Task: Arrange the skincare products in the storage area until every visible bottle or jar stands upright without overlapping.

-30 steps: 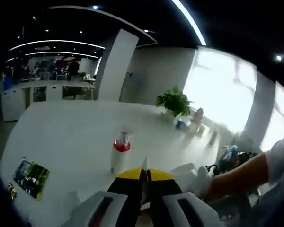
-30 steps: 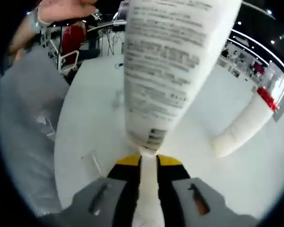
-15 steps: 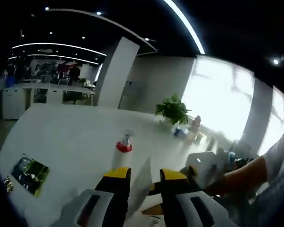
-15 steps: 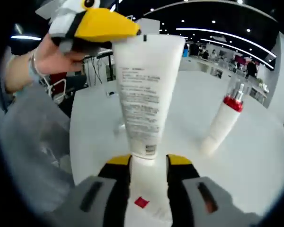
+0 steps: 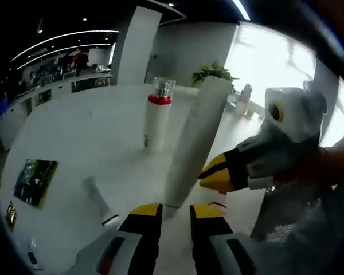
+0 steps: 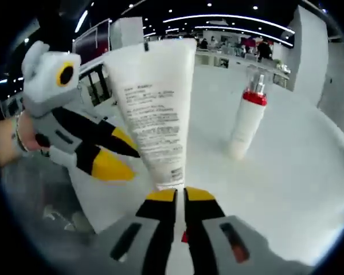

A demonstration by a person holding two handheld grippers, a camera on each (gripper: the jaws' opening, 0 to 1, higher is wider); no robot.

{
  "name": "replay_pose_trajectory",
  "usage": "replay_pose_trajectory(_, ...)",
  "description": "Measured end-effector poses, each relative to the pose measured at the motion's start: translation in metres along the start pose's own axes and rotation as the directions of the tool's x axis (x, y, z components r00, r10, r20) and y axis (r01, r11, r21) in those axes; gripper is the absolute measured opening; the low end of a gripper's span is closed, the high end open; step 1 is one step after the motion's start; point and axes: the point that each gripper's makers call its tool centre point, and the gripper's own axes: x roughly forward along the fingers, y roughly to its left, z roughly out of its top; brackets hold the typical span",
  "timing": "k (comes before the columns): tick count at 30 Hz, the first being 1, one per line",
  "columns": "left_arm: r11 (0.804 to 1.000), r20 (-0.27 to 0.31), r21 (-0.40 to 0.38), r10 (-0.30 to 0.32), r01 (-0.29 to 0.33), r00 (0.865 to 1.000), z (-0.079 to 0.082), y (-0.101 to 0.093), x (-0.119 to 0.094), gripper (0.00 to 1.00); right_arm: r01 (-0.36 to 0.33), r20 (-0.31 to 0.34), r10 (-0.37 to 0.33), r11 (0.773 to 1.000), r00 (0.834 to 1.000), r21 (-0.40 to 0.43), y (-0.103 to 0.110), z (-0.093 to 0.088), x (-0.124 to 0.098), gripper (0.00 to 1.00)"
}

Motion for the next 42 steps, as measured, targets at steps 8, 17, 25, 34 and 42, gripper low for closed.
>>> replay_pose_trajectory(8, 0.994, 0.011, 0.112, -0.016, 0.015, 1.0, 0.004, -0.008, 0.011, 0.22, 0.006, 0.037, -0.004, 0.999, 0.999, -0.05, -0.001, 0.008, 0.009, 0.02)
replay_pose_trajectory(17, 0.997, 0.003, 0.057, -0.049, 0.049, 0.999, -0.001, -0.012, 0.007, 0.21, -0.066, 0.033, 0.068, 0.995, 0.997, -0.07, 0.0, 0.008, 0.023, 0.02)
replay_pose_trajectory(25, 0.996, -0.019, 0.074, -0.052, 0.053, 0.998, -0.005, -0.012, 0.006, 0.21, -0.099, 0.014, 0.1, 0.992, 0.995, -0.076, 0.005, 0.002, 0.029, 0.03)
replay_pose_trajectory(34, 0.989, -0.065, 0.146, -0.015, 0.024, 0.998, -0.011, -0.005, 0.006, 0.22, -0.107, 0.027, 0.107, 0.994, 0.994, 0.008, 0.014, -0.004, 0.004, 0.2)
replay_pose_trajectory(42, 0.999, -0.102, 0.031, 0.044, -0.041, 0.994, -0.015, 0.015, 0.002, 0.24, -0.039, 0.07, 0.049, 0.99, 0.996, -0.138, 0.018, 0.009, -0.01, 0.29)
